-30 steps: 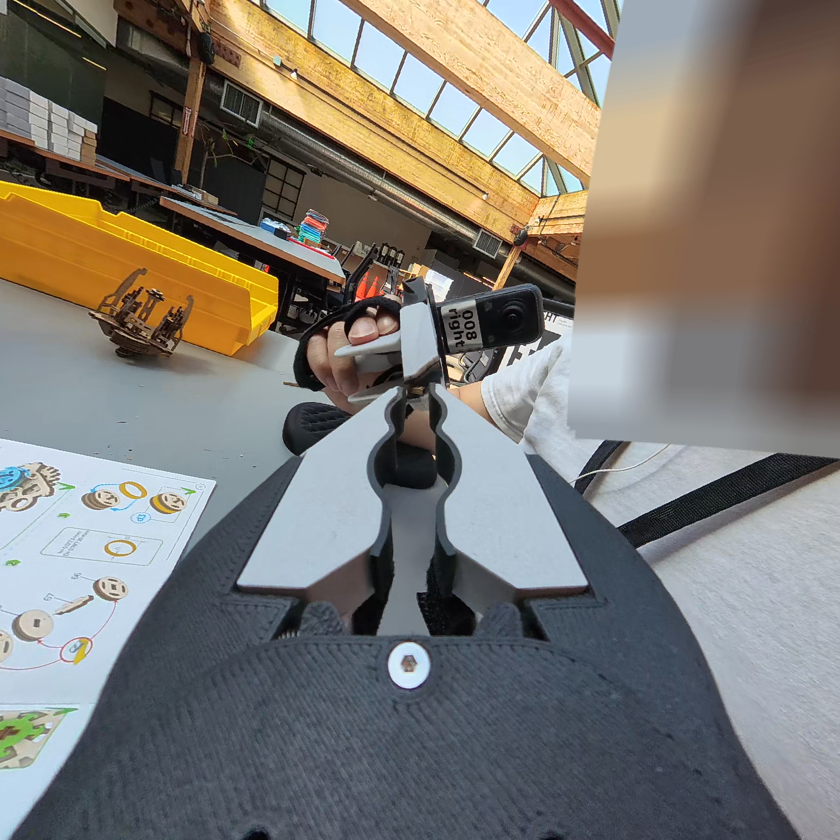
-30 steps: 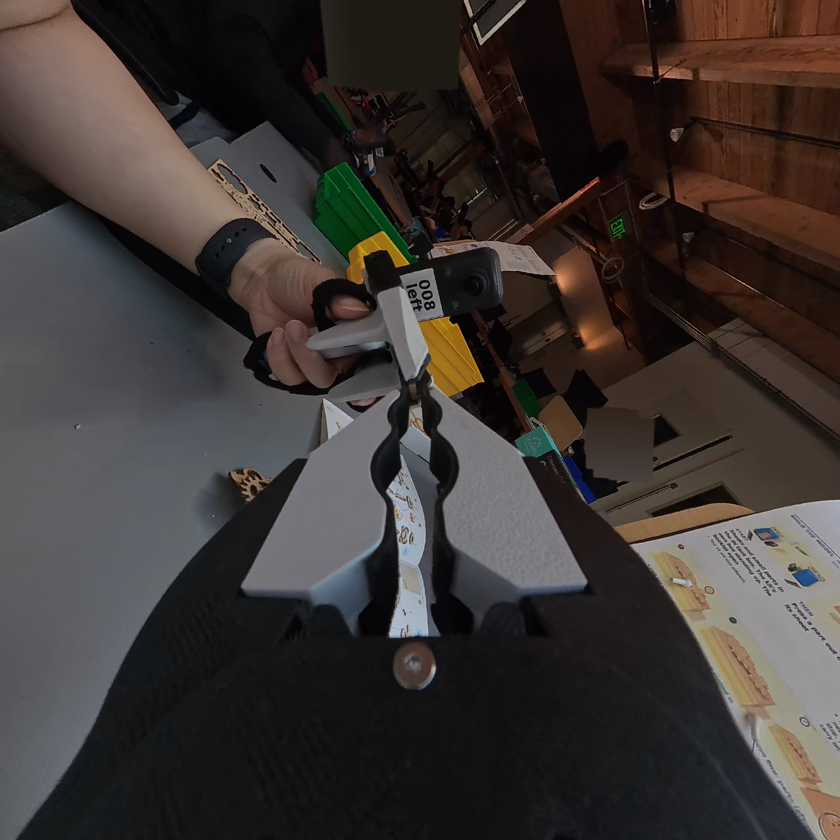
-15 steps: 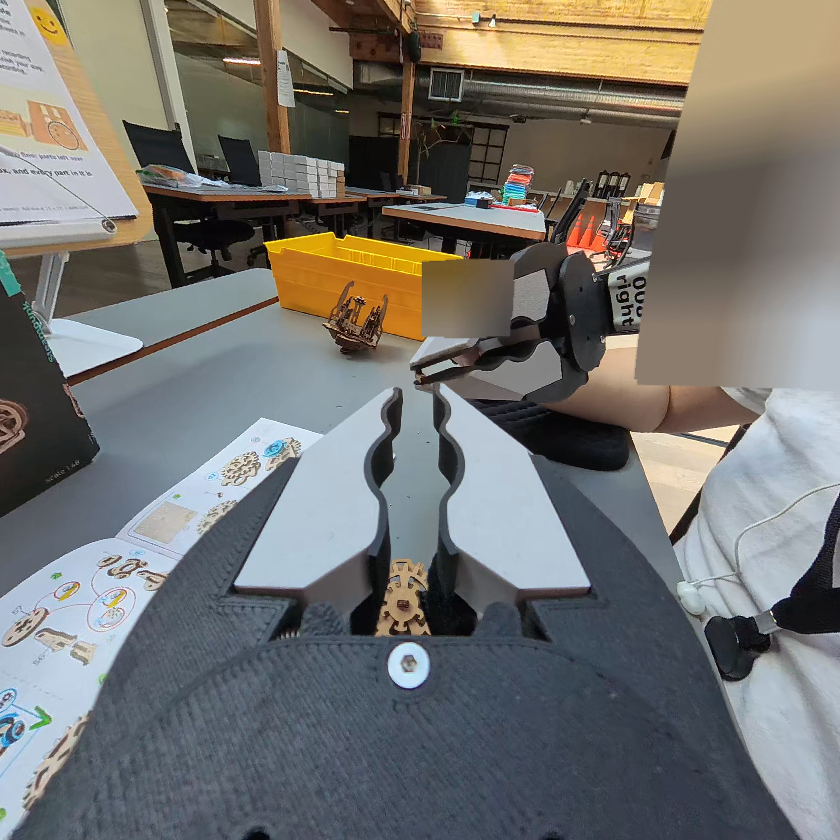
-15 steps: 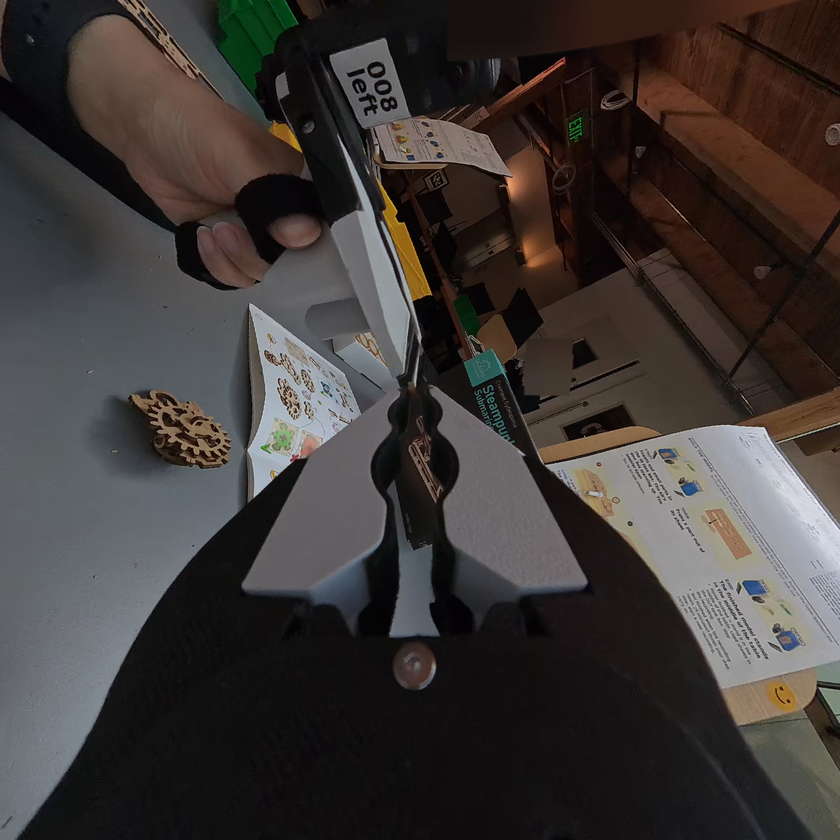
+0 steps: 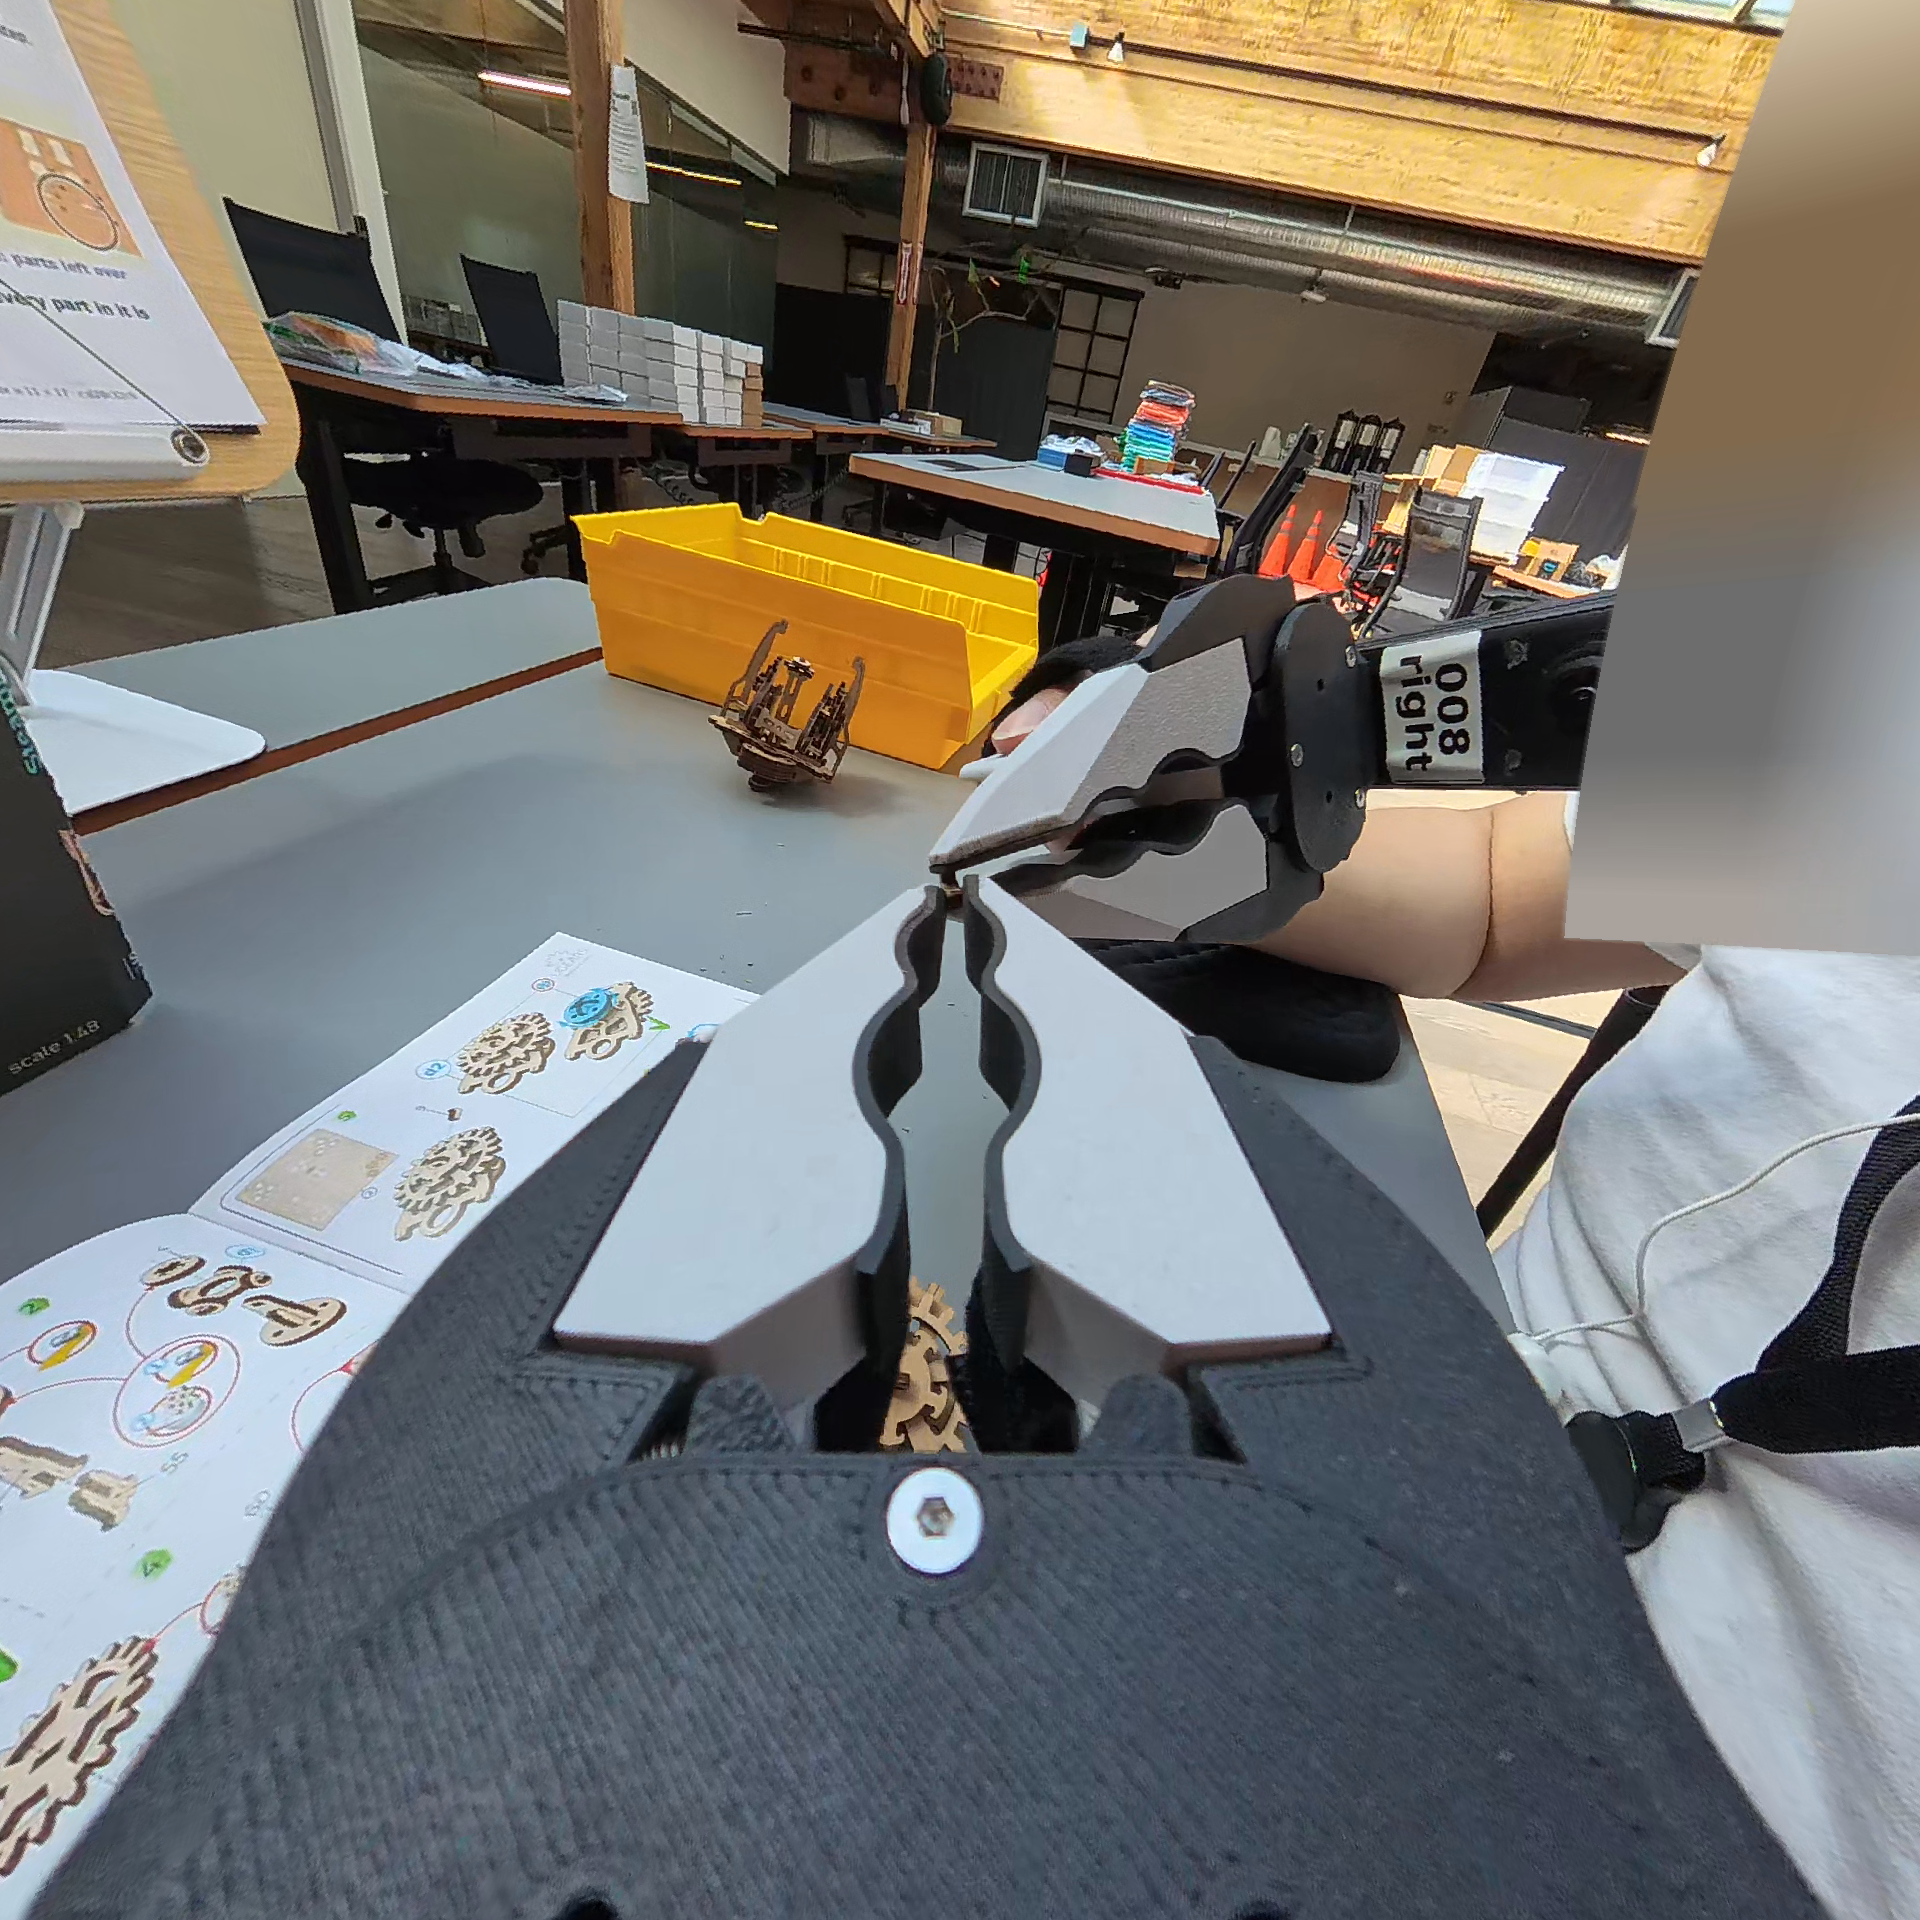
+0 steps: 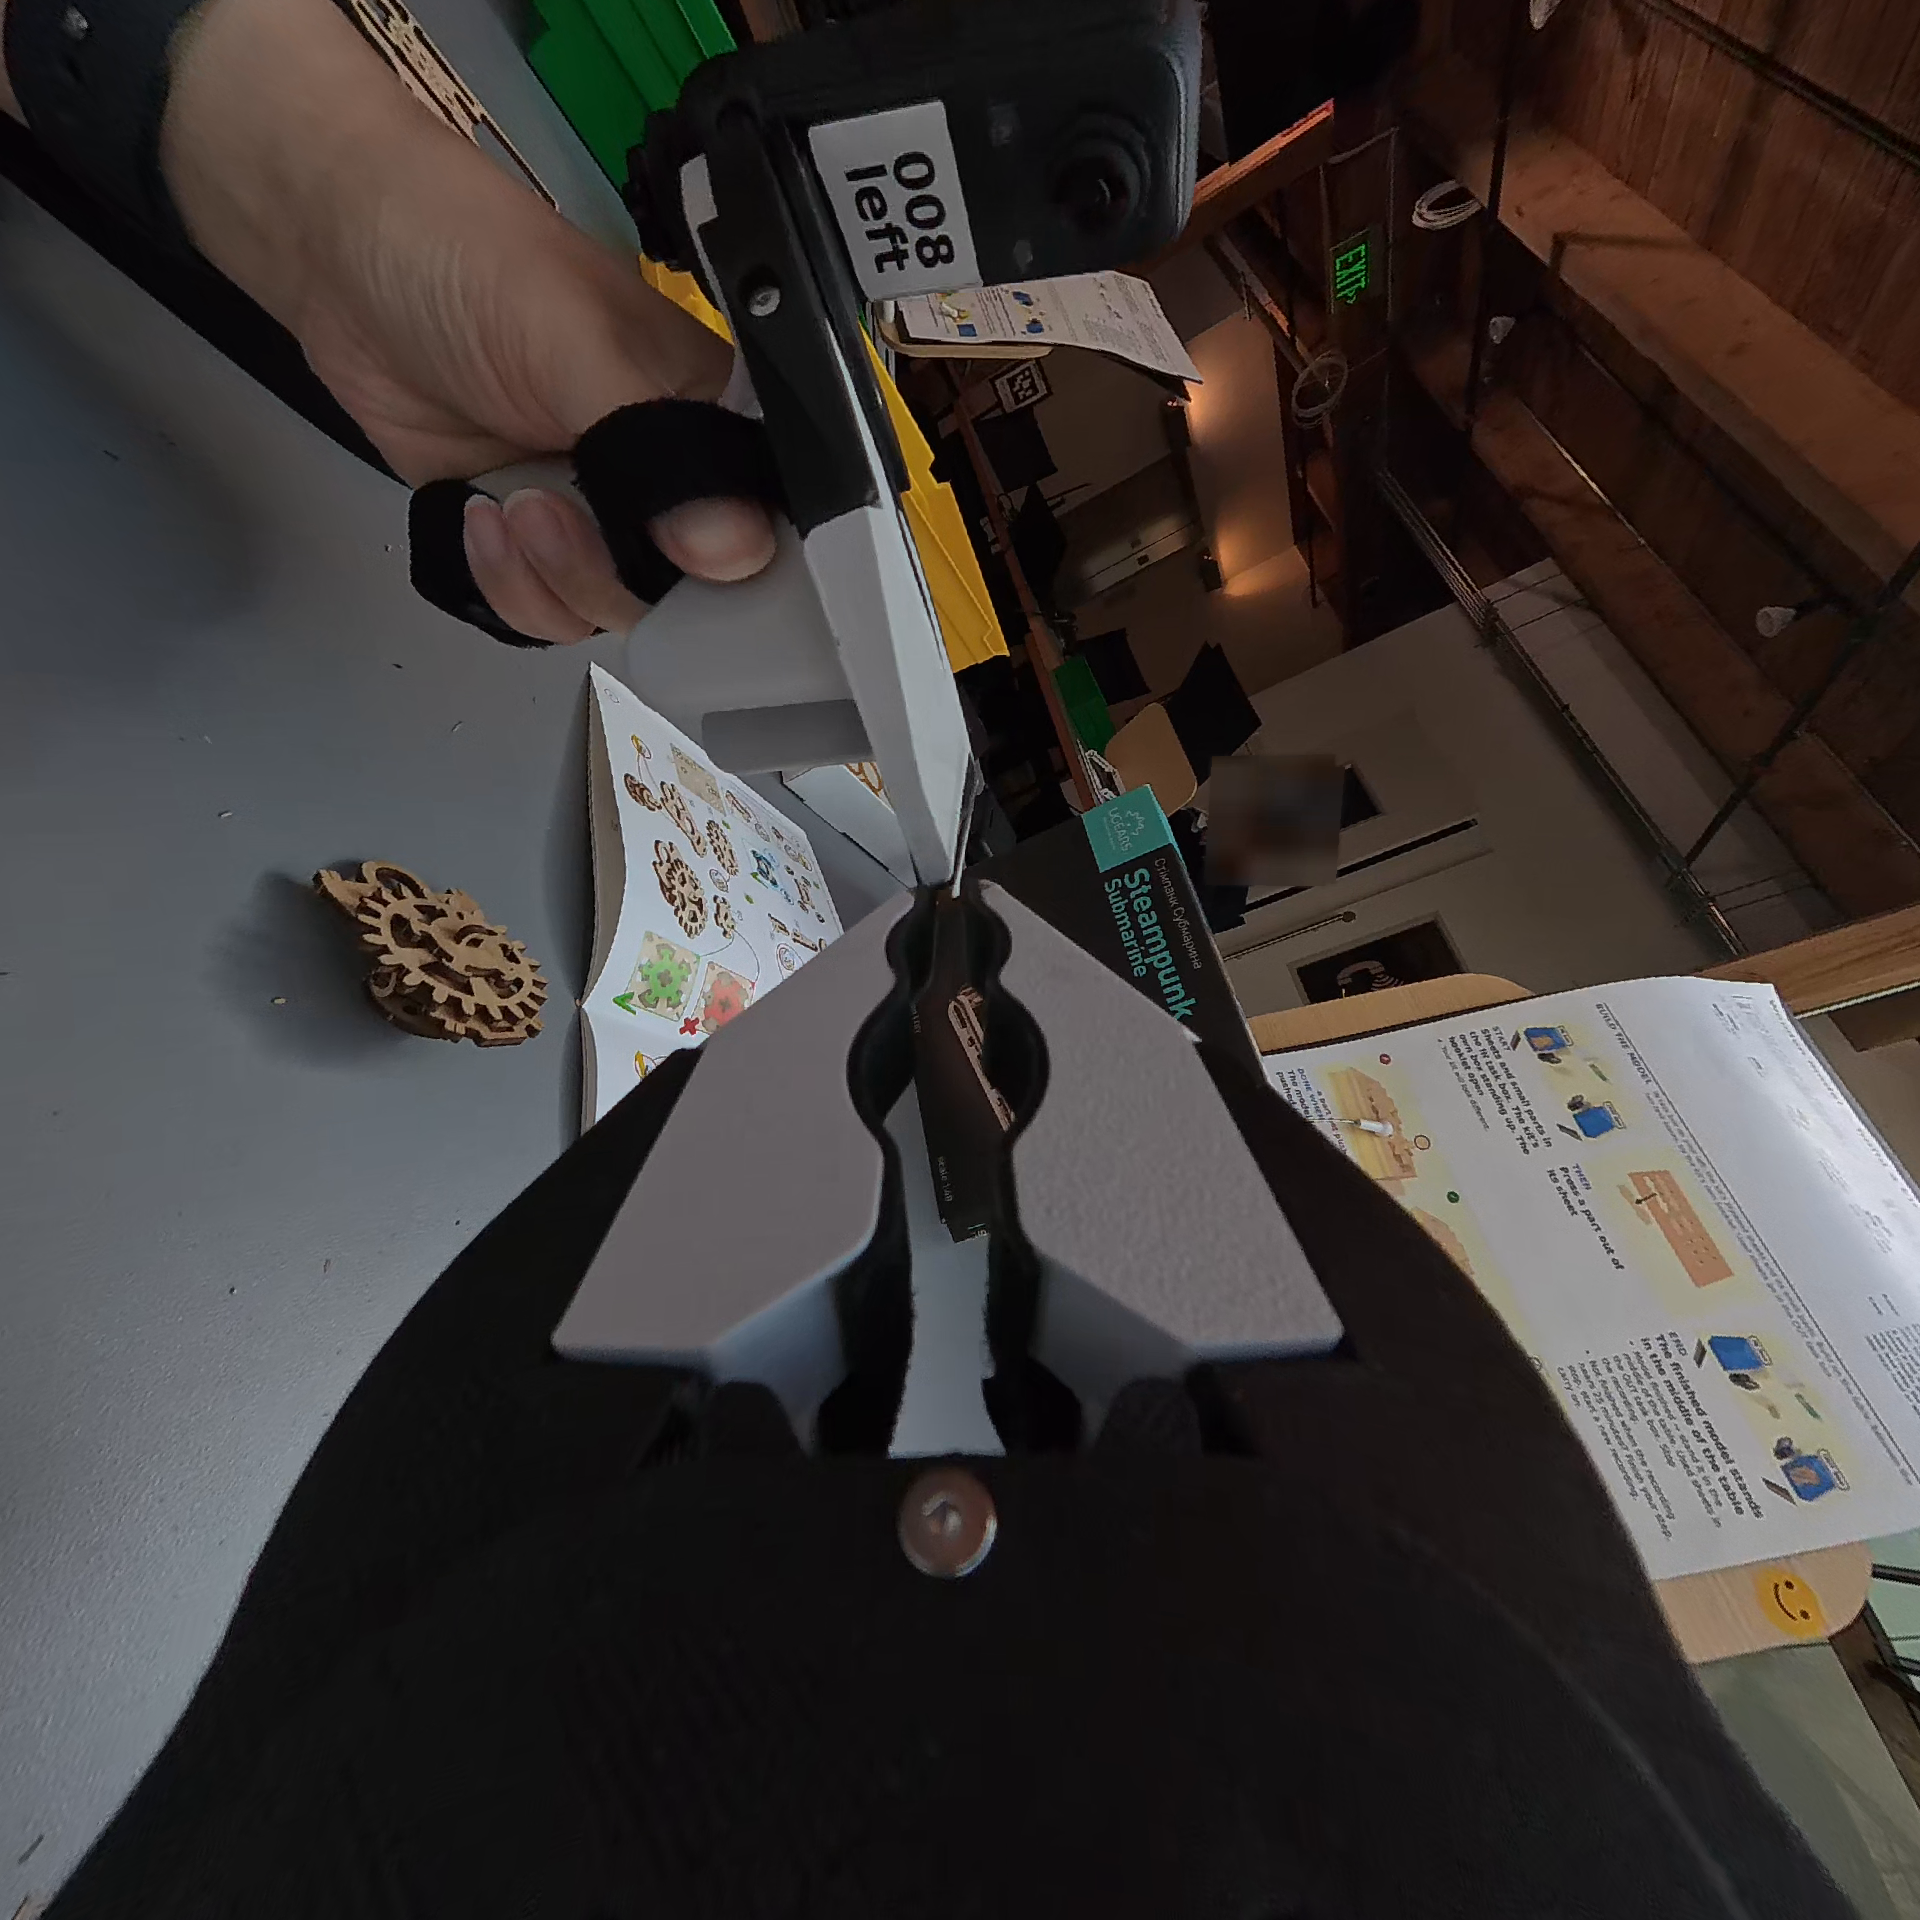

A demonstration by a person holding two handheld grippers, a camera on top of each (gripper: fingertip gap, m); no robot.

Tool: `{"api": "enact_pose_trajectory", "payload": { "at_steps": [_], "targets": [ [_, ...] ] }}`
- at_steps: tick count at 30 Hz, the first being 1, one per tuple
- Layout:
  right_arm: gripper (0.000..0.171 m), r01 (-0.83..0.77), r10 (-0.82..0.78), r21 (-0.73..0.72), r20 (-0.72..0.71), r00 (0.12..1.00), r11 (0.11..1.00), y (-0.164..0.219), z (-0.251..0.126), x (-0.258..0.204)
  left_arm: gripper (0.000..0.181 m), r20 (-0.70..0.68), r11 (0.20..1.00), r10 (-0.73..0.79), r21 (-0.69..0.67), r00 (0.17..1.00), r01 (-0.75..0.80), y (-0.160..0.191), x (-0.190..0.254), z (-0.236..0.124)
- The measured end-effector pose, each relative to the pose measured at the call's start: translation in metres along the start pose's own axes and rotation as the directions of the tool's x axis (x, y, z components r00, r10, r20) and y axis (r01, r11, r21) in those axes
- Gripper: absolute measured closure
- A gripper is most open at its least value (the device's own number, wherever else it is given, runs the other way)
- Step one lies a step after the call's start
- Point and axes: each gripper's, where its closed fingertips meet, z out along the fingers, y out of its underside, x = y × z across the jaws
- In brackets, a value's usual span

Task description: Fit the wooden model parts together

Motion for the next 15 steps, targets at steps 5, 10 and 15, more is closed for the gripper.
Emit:
{"api": "enact_pose_trajectory", "payload": {
  "at_steps": [5, 10, 15],
  "targets": [
    [0.161, -0.159, 0.156, 0.047, 0.073, 0.985, 0.986, 0.000, -0.001, 0.001, 0.180, -0.033, 1.000, -0.013, -0.003, 0.999, 0.013, 0.000, 0.000, -0.004],
    [0.147, -0.855, 0.726, 0.029, 0.515, 0.456, 0.517, -0.012, -0.017, 0.013, 0.180, -0.055, 0.994, 0.106, -0.005, 0.993, -0.107, -0.001, 0.009, -0.009],
    [0.157, -0.949, 0.742, -0.120, 0.655, 0.145, 0.292, 0.000, -0.020, 0.004, 0.181, -0.090, 0.990, 0.135, -0.022, 0.987, -0.137, 0.003, 0.016, -0.008]
  ]
}}
